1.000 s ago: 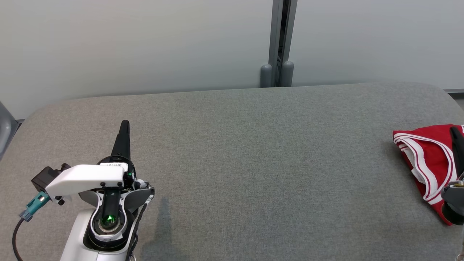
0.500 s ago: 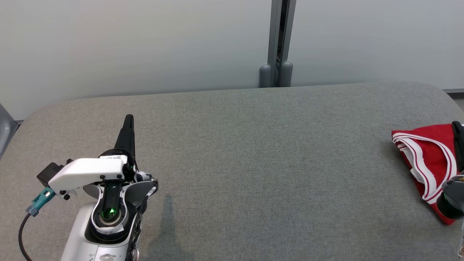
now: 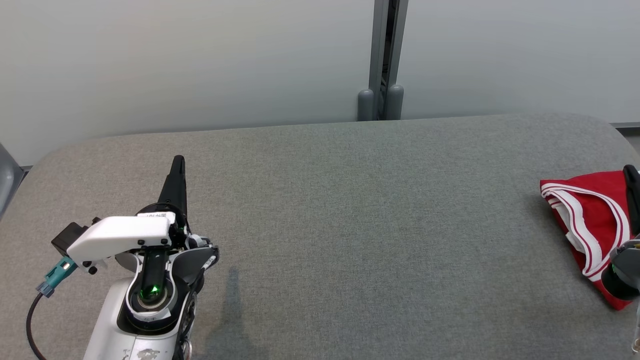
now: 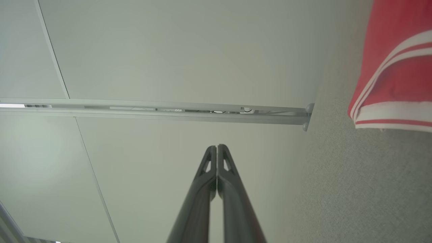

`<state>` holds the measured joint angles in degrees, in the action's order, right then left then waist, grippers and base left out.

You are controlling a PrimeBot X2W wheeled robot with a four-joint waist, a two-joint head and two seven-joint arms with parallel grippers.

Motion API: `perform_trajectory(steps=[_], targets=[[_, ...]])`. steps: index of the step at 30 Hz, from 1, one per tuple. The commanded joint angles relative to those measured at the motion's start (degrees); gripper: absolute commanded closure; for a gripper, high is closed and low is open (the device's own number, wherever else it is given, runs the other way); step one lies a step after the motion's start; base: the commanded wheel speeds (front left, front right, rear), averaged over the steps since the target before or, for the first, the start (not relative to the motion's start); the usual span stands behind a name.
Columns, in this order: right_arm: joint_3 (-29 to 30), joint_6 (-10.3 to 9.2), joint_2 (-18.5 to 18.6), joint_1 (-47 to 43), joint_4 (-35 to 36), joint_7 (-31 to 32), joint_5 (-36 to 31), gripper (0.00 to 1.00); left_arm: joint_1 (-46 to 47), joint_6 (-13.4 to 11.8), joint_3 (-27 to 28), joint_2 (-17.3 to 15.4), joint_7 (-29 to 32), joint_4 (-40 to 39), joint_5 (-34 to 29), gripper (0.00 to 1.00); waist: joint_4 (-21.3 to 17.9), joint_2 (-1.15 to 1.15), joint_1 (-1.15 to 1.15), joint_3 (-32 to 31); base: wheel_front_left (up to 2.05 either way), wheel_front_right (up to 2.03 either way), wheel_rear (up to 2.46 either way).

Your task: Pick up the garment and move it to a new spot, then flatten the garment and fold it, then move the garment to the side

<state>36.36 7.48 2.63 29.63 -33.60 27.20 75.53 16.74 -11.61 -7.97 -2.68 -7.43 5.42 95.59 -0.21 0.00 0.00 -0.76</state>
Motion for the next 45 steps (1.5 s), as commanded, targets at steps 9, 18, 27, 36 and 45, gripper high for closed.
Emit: perform_trajectory(steps=[9,18,27,36,45], targets=[[0.04,0.02,0.47,0.26,-0.04,0.15,0.16,1.0,0.59,-0.02,0.28,-0.16,-0.16,0.06,0.1,1.0,0.0,0.0,0.0,0.0,0.0,0.0,0.0],[0.04,0.02,0.46,0.26,-0.04,0.14,0.17,1.0,0.59,-0.02,0.28,-0.17,-0.16,0.06,0.1,1.0,0.0,0.0,0.0,0.0,0.0,0.0,0.0],[0.01,0.02,0.46,0.26,-0.04,0.14,0.17,1.0,0.59,-0.02,0.27,-0.17,-0.16,0.06,0.1,1.0,0.0,0.0,0.0,0.0,0.0,0.0,0.0],[0.0,0.02,0.46,0.25,-0.04,0.13,0.18,1.0,0.59,-0.02,0.27,-0.17,-0.16,0.06,0.1,1.0,0.0,0.0,0.0,0.0,0.0,0.0,0.0],[0.02,0.02,0.46,0.25,-0.04,0.13,0.18,1.0,0.59,-0.02,0.26,-0.17,-0.17,0.06,0.11,1.0,0.0,0.0,0.0,0.0,0.0,0.0,0.0]])
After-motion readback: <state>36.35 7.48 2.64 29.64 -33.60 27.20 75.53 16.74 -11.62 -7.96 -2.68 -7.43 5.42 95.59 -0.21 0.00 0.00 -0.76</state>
